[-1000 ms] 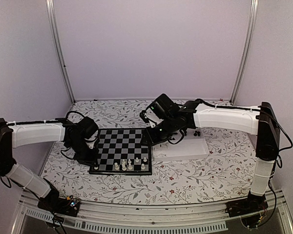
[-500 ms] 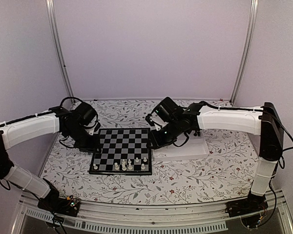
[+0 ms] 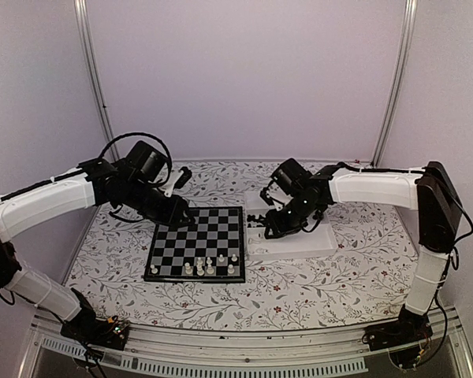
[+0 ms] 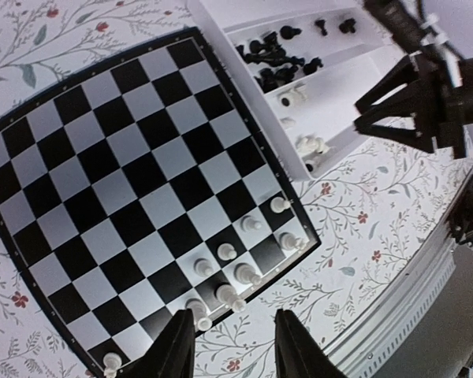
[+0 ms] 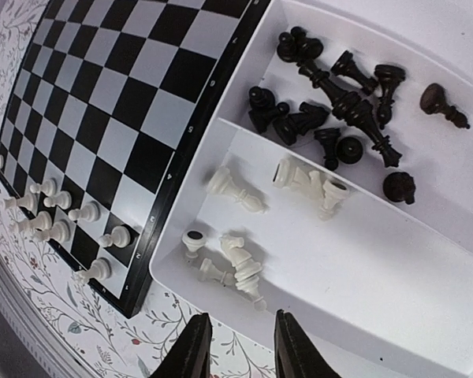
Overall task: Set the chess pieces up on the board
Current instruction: Adjust the chess piece in the storage box.
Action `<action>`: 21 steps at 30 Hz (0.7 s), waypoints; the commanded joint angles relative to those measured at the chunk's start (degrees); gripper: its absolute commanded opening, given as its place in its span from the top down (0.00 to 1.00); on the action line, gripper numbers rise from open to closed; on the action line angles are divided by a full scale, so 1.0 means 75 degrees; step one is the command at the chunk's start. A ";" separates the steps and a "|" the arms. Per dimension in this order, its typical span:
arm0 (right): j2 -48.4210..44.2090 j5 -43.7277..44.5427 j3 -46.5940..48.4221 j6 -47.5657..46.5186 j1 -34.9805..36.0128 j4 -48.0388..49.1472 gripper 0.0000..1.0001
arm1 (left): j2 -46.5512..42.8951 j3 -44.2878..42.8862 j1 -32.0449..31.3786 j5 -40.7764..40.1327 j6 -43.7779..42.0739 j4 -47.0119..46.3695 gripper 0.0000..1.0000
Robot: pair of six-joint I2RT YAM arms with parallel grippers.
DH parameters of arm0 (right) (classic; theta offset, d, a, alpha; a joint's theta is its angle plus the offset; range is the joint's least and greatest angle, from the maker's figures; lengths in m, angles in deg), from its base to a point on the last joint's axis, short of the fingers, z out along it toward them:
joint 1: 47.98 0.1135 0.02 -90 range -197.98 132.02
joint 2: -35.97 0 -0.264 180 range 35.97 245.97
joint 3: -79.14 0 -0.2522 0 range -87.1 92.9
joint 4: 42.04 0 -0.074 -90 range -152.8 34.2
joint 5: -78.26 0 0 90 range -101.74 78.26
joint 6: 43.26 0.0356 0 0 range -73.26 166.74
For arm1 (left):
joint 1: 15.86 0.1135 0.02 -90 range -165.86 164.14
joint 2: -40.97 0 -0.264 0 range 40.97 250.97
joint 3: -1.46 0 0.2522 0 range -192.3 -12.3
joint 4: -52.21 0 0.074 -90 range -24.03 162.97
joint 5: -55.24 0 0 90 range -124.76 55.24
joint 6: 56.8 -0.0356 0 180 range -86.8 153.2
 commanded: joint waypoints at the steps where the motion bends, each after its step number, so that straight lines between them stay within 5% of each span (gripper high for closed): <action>1: 0.0700 -0.0393 0.0270 -0.0636 0.0067 -0.0217 0.70 | -0.0055 -0.0148 -0.0212 0.0860 -0.0172 -0.1120 0.62; 10: 0.1427 -0.0682 0.0484 -0.0873 0.0078 -0.0494 0.63 | 0.0177 -0.0254 -0.0338 0.0950 -0.0165 -0.1198 0.62; 21: 0.2119 0.1012 0.1336 -0.0798 0.0048 -0.1172 0.66 | 0.0120 -0.0105 -0.0387 0.0846 -0.0056 -0.1217 0.62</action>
